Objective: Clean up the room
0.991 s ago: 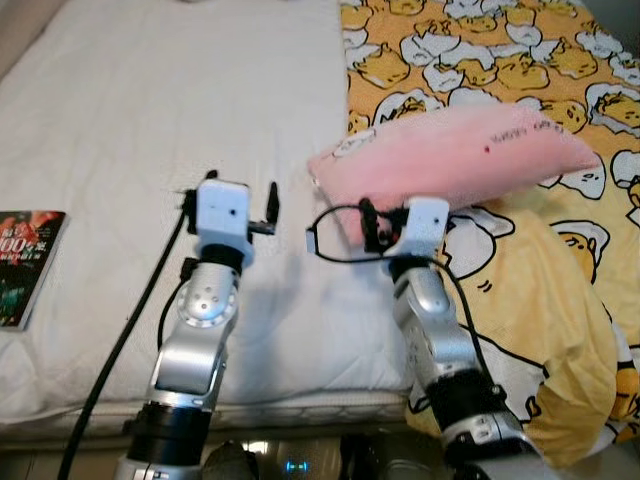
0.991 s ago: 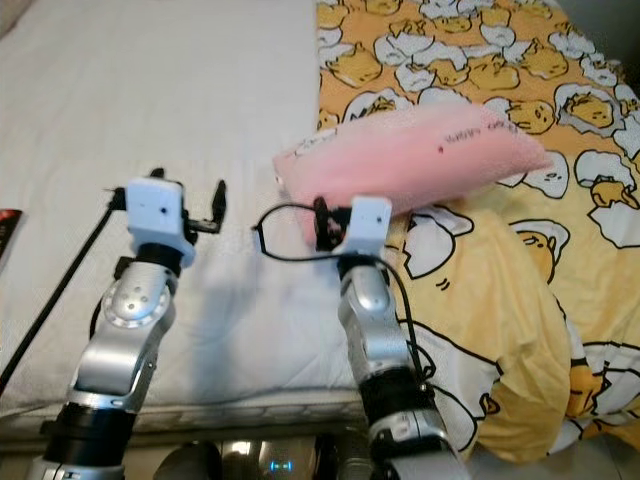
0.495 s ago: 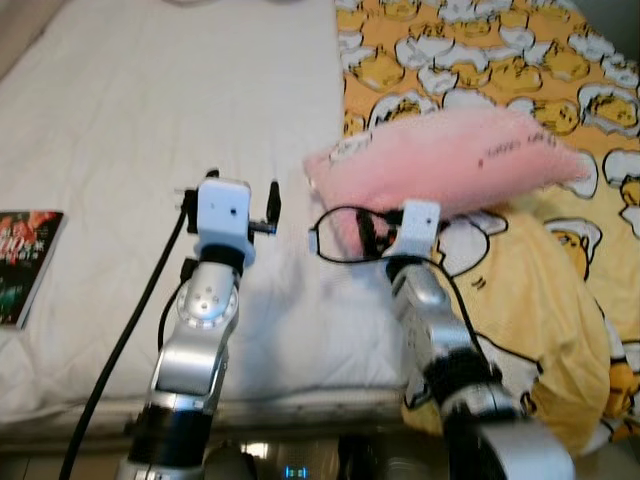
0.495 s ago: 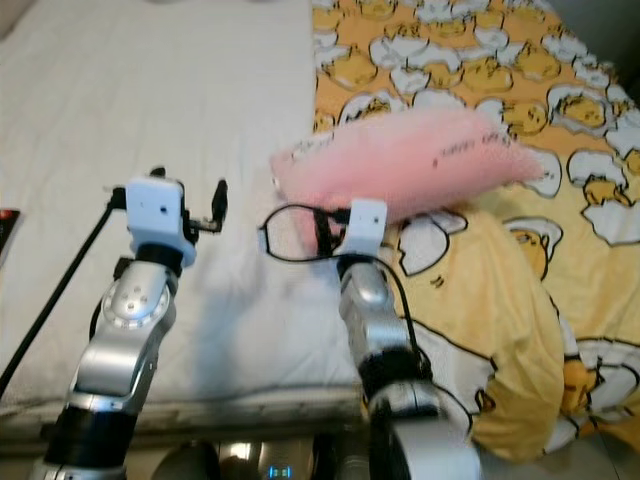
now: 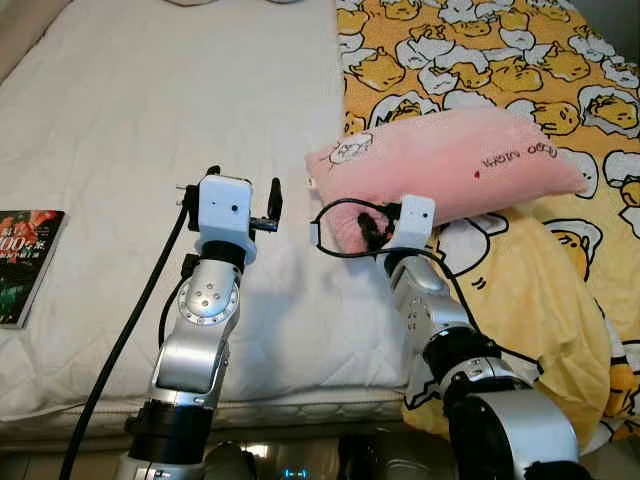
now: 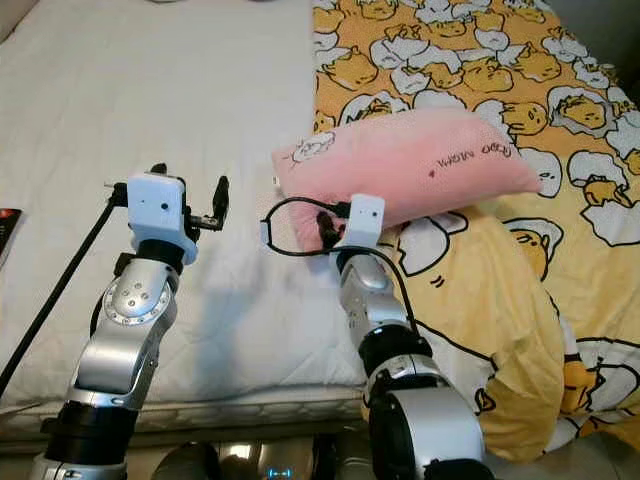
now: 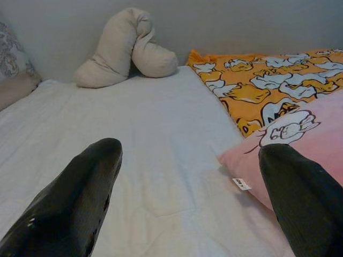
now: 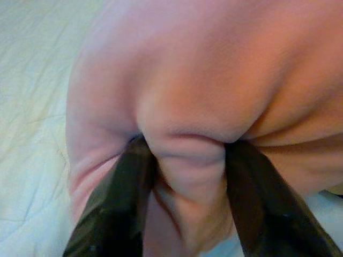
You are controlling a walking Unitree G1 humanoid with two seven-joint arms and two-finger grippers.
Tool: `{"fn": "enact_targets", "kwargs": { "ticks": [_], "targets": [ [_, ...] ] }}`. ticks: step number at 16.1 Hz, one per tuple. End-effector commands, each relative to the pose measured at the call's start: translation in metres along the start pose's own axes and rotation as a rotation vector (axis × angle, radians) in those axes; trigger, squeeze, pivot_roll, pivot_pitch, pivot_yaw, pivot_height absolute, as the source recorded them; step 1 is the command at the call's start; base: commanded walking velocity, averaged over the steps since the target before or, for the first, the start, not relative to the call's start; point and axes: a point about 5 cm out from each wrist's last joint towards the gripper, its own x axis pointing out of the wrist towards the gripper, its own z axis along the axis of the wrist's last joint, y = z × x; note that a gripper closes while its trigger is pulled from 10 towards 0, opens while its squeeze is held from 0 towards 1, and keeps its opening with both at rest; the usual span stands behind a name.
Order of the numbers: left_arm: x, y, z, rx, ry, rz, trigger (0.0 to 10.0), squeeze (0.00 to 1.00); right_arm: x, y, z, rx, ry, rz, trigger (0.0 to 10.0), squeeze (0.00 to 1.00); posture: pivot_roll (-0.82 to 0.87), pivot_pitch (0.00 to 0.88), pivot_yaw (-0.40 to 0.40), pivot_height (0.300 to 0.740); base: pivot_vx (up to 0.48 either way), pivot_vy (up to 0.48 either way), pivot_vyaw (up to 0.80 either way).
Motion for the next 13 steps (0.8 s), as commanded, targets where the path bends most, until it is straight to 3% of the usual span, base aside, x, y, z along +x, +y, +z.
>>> {"fn": "enact_targets", "kwargs": {
  "ticks": [1, 5, 9, 11, 13],
  "targets": [
    [0.003, -0.002, -0.001, 0.002, 0.015, -0.006, 10.0, 0.0, -0.001, -0.003, -0.004, 0.011, 0.017, 0.003, 0.0, 0.0, 0.11, 0.193, -0.063, 0.74, 0.0, 0.0, 0.0],
    [0.004, -0.002, -0.002, 0.0, 0.019, -0.008, 10.0, 0.0, -0.006, -0.007, -0.007, -0.005, 0.023, 0.056, 0.0, 0.0, 0.09, 0.178, -0.07, 0.74, 0.0, 0.0, 0.0],
    [0.007, -0.009, -0.005, -0.01, 0.024, -0.031, 10.0, 0.0, -0.019, -0.03, 0.009, -0.069, 0.002, 0.131, 0.0, 0.0, 0.06, 0.141, -0.082, 0.74, 0.0, 0.0, 0.0],
    [0.009, -0.01, -0.006, -0.012, 0.023, -0.033, 10.0, 0.0, -0.026, -0.041, 0.023, -0.149, -0.001, 0.198, 0.0, 0.0, 0.04, 0.127, -0.088, 0.74, 0.0, 0.0, 0.0],
    [0.011, -0.01, -0.007, -0.015, 0.023, -0.032, 10.0, 0.0, -0.04, -0.068, 0.048, -0.301, 0.04, 0.308, 0.0, 0.0, 0.03, 0.11, -0.096, 0.74, 0.0, 0.0, 0.0]
  ]
}}
